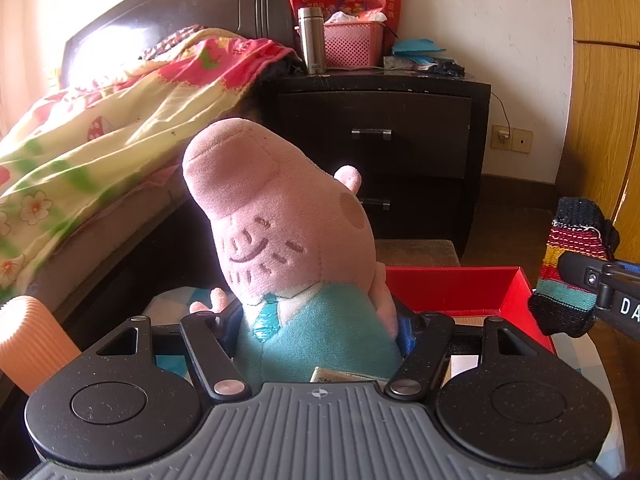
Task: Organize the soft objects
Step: 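Carry the pig plush and knit sock in both grippers over the red box, then open both grippers to drop the pig plush and sock into the red box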
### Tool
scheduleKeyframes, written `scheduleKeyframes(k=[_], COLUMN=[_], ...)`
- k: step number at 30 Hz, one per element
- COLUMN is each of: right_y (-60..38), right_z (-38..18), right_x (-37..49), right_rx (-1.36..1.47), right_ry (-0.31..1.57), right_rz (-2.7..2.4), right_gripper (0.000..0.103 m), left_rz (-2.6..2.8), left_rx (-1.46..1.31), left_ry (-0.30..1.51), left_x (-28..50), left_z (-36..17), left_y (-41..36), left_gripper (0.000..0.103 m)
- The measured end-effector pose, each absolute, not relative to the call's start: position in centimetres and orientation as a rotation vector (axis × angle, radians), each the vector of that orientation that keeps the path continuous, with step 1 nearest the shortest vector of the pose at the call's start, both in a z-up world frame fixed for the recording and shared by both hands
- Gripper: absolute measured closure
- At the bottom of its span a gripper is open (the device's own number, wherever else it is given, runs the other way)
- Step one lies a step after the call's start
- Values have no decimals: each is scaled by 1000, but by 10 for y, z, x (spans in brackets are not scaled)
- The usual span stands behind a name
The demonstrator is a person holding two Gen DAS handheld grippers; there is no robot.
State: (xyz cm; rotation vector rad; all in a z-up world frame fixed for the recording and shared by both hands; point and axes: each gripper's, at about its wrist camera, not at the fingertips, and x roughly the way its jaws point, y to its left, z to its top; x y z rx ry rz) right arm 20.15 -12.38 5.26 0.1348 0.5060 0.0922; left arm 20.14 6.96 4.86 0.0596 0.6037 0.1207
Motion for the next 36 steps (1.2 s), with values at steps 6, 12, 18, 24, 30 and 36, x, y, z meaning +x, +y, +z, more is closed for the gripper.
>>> scheduleKeyframes(k=[6, 12, 18, 24, 30, 36], right_y=[-122, -123, -119, -118, -119, -118], right_z=[44, 34, 22, 18, 15, 18], right_x=[215, 228, 239, 245, 250, 247], right_rx=[121, 133, 127, 111, 134, 135], right_ry=[523, 542, 570, 580, 614, 591], right_rz=[96, 96, 99, 82, 76, 68], right_gripper=[103, 103, 103, 102, 88, 69], left_rz=[117, 119, 118, 112, 102, 130], left_rx=[90, 102, 114, 120, 154, 193], left_ry=[599, 623, 642, 655, 663, 623], left_x=[211, 220, 225, 228, 232, 229], left_z=[46, 37, 31, 29, 29, 33], left_y=[65, 65, 65, 64, 60, 57], left_gripper=[36, 35, 35, 34, 30, 19])
